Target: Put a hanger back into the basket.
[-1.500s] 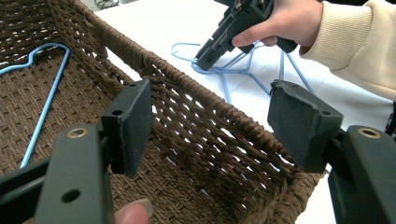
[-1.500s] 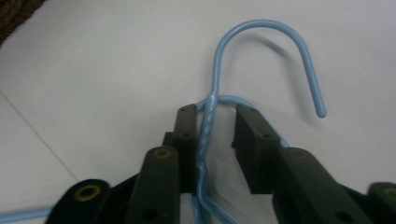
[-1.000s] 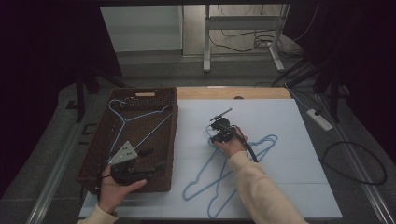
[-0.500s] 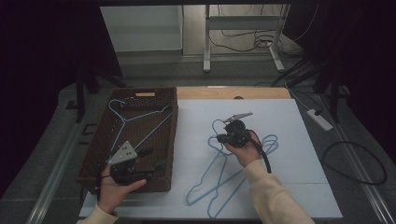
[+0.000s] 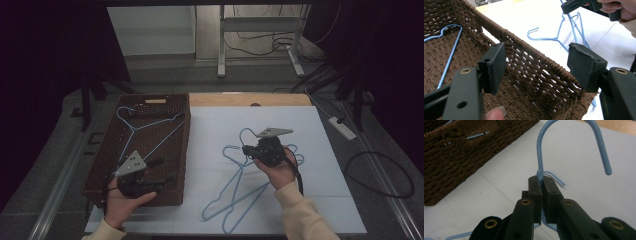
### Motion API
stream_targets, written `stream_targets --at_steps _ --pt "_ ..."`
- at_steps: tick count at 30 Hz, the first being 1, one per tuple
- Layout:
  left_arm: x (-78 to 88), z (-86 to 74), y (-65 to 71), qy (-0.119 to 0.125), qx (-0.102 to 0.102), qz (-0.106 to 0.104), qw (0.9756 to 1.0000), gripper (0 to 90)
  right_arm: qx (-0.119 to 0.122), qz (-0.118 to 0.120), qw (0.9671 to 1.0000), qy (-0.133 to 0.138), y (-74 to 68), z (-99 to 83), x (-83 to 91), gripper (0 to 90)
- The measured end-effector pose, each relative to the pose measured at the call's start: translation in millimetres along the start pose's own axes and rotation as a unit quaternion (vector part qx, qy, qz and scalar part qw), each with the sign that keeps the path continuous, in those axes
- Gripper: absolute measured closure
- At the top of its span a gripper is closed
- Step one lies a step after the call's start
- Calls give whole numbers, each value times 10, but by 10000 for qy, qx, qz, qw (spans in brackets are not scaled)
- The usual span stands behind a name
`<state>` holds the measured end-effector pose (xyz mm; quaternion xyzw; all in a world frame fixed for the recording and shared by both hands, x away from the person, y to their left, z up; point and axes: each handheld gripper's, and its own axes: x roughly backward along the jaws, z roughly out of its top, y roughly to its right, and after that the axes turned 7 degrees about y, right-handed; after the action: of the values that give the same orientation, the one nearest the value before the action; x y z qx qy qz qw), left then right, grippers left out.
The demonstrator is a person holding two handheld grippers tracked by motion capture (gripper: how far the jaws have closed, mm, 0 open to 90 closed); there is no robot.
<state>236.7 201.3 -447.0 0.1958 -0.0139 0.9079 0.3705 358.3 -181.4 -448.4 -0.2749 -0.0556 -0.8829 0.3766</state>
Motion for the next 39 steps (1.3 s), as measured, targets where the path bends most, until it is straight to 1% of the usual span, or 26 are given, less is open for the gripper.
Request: stream_targets --at_steps 1,2,9,12,22,26,30,31,32,39 --pt "1 2 0 1 1 -3 10000 321 4 5 10000 89 4 -10 60 863" --pt "1 3 0 -1 0 -4 10000 322 15 0 9999 111 3 -11 75 863" --pt "-8 6 7 -15 -9 -23 10000 322 4 -34 9998 200 -12 -14 193 864" --pt "-7 13 13 -9 -18 -26 10000 321 41 -27 9995 300 -27 -4 269 864" --pt "-33 33 59 -46 -27 -78 10000 321 44 33 9990 446 -48 -30 440 864" --pt "-44 45 77 -59 -36 -103 9999 321 62 45 9988 479 -43 -34 469 864" --pt "-74 86 128 -70 -61 -163 9998 321 85 72 9986 509 -50 -28 478 864" --pt "-90 109 152 -74 -77 -203 9997 320 84 59 9983 568 -59 -20 489 864" --pt "-90 109 152 -74 -77 -203 9997 320 84 59 9983 568 -59 -20 489 864" --pt "-200 201 250 -120 -111 -334 9993 319 111 133 9979 627 -74 -7 528 864"
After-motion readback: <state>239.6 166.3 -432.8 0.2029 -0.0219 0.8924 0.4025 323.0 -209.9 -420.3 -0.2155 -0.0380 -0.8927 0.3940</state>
